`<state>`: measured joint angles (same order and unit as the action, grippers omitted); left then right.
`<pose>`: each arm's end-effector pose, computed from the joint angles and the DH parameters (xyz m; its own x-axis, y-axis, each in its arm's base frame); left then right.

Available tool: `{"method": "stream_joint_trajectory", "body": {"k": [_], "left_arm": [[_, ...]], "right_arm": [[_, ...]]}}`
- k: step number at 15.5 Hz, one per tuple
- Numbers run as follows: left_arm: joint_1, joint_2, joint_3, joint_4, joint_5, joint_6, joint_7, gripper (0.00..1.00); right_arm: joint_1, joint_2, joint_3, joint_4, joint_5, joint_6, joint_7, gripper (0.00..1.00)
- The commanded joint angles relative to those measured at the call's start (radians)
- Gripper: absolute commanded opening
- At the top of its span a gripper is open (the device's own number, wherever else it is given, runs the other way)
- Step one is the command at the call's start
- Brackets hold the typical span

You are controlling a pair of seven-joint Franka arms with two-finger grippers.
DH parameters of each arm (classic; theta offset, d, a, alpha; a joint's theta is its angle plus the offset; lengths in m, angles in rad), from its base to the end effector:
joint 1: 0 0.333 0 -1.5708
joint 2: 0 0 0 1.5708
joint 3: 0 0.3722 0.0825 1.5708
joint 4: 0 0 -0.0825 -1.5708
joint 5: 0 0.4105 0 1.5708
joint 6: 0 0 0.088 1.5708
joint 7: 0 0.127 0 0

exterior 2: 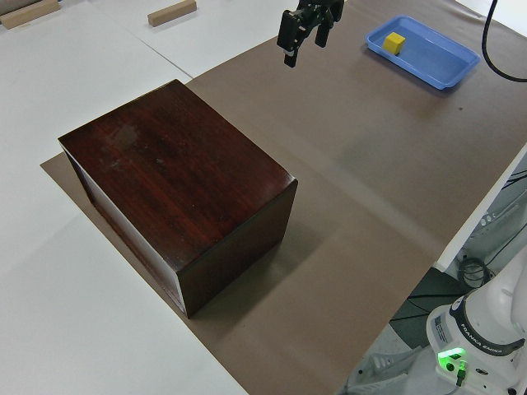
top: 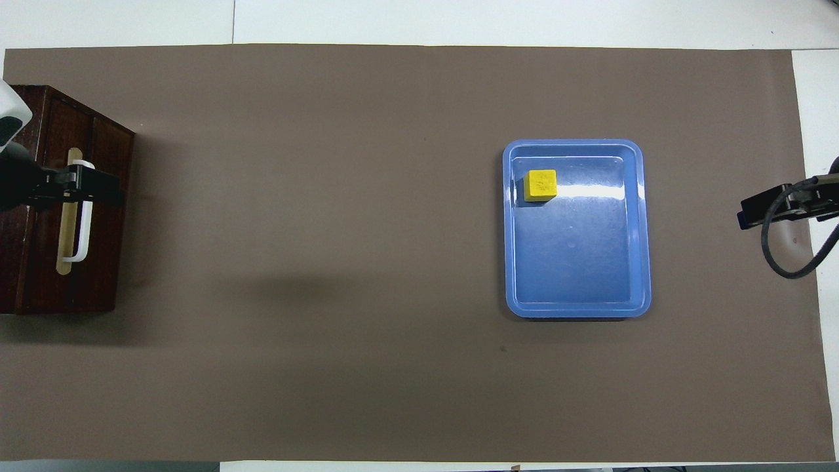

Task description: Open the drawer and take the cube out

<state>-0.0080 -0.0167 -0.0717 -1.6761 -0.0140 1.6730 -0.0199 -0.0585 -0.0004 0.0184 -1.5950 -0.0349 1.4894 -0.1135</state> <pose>0.5802 -0.0483 0.6266 0.9982 -0.0583 0.0133 -0.0585 -0.9982 0.0130 0.5682 -0.0275 0.6425 0.9916 0.0707 -0.1082 0.0735 -0.9970 0.0228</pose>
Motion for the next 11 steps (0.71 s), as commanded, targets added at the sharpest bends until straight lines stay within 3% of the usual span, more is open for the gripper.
{"method": "stream_joint_trajectory", "body": {"k": [1, 11], "left_arm": [[-0.021, -0.009, 0.018, 0.002, -0.003, -0.018, -0.003, 1.00], [-0.020, -0.006, 0.016, 0.026, -0.003, -0.124, -0.006, 1.00]], "right_arm": [[-0.007, -0.021, 0.008, -0.023, -0.003, 0.012, 0.015, 1.00], [-0.007, -0.021, 0.008, -0.023, -0.003, 0.012, 0.015, 1.00]]}}
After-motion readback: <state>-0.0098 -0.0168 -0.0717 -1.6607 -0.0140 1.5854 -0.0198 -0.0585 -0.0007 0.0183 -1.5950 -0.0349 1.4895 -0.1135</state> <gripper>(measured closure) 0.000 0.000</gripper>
